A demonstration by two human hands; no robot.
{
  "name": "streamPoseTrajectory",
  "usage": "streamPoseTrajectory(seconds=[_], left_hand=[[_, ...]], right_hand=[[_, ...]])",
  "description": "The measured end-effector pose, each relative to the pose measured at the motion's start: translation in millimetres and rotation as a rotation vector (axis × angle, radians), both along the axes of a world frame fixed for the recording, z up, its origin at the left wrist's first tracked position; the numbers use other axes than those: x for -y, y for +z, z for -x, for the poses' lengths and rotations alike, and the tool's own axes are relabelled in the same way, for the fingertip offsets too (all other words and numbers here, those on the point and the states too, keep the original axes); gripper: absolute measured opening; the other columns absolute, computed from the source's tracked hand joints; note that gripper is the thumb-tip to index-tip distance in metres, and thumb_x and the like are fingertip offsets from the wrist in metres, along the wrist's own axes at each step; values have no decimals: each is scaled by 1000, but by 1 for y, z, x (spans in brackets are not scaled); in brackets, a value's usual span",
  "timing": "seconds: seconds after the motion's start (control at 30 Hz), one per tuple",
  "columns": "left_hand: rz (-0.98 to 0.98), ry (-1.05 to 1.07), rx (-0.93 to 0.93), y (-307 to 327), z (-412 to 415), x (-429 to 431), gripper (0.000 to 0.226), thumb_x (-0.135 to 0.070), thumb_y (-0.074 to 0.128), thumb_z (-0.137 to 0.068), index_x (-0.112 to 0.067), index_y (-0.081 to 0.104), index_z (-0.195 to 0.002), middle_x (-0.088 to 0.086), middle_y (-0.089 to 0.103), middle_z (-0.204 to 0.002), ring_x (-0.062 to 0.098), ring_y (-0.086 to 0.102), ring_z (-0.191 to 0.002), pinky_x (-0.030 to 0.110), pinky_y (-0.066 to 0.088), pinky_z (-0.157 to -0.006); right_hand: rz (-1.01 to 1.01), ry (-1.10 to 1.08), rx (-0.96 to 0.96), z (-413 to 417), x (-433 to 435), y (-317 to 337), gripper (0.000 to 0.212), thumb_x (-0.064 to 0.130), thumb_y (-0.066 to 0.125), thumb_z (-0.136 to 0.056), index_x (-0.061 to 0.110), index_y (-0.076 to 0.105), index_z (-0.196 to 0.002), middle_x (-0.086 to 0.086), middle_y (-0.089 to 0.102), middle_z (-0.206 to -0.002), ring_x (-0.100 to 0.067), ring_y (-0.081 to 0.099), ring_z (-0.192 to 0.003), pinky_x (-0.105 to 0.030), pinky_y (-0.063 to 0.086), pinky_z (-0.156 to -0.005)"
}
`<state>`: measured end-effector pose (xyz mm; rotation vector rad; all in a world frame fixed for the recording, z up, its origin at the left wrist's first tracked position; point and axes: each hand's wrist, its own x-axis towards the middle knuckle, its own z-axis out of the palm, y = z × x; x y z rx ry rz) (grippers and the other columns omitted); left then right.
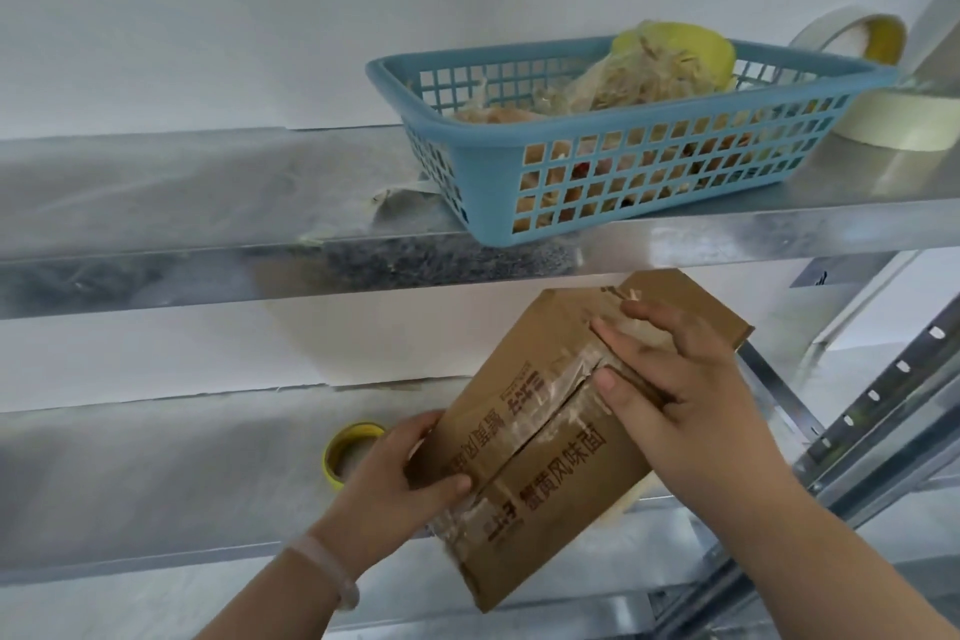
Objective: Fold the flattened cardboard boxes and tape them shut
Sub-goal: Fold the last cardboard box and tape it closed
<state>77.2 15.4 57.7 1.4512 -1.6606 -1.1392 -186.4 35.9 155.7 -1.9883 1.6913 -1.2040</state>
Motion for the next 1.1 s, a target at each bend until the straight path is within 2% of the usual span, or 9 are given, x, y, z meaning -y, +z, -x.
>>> streamPoseTrajectory(seconds=[0.13,0.33,0.43,0.57,0.7,0.77,0.93,1.03,1.1], left_hand=[[98,-164,-128,36,16,17,83,-62,78,-64,-62,34,-135,-37,52,-127,-15,49,-116,5,45,-86],[137,-184,-185,43,35,27,58,-52,76,-70,-60,47,-120,-21,66,-115,1,62,-107,21,52,-86],[146,-171,-231,38,36,25,56,-47,78,-72,-52,52,-121,-15,67,-114,5,64,-105,21,54,-82],[177,-129,-229,43,40,23,54,-32,79,-77,-66,52,-109,-27,65,-109,-5,63,-100,10,51,-74],[211,-158,-214,45,40,14,54,-31,77,-81,-59,50,-118,-22,66,-112,-2,63,-103,15,53,-78],[225,-176,-219,43,40,7,56,-34,77,-79,-49,50,-126,-16,66,-115,2,63,-106,23,55,-83],[307,-89,-242,41,32,-12,66,-46,83,-63,-55,49,-119,-18,64,-115,4,63,-105,28,57,-83],[405,-63,-217,39,20,-21,73,-51,81,-65,-53,43,-128,-16,56,-126,11,58,-116,29,55,-86],[495,-32,-124,38,15,-24,79,-54,76,-69,-54,35,-136,-23,46,-132,7,51,-122,18,49,-90]], right_hand=[[-43,56,-116,-8,-1,2,44,65,48,-84,56,54,-126,24,50,-133,-2,34,-133,-44,34,-112],[-367,-4,-258,-14,1,5,82,75,34,-79,47,8,-152,17,17,-161,-8,10,-148,-42,15,-122],[-442,-19,-271,-13,5,8,91,86,22,-73,42,15,-152,15,22,-160,-12,17,-148,-43,19,-120],[-559,4,-71,-5,9,12,108,98,27,-60,43,19,-152,14,22,-160,-15,25,-146,-48,25,-118],[-430,-179,64,-1,-23,-5,120,103,40,-48,49,12,-151,22,2,-161,-16,18,-148,-45,25,-115],[-341,-190,94,-5,-43,-16,118,101,45,-46,49,18,-149,23,12,-158,-11,23,-145,-38,28,-115],[-114,-124,144,-9,-56,-18,90,82,64,-55,52,44,-137,29,24,-155,6,16,-145,-46,34,-116],[39,1,73,-12,-53,-14,81,69,70,-64,42,49,-137,21,29,-156,-1,17,-148,-41,31,-117],[107,90,1,-13,-47,-15,80,64,71,-69,30,51,-138,10,33,-156,-9,17,-150,-29,25,-119]])
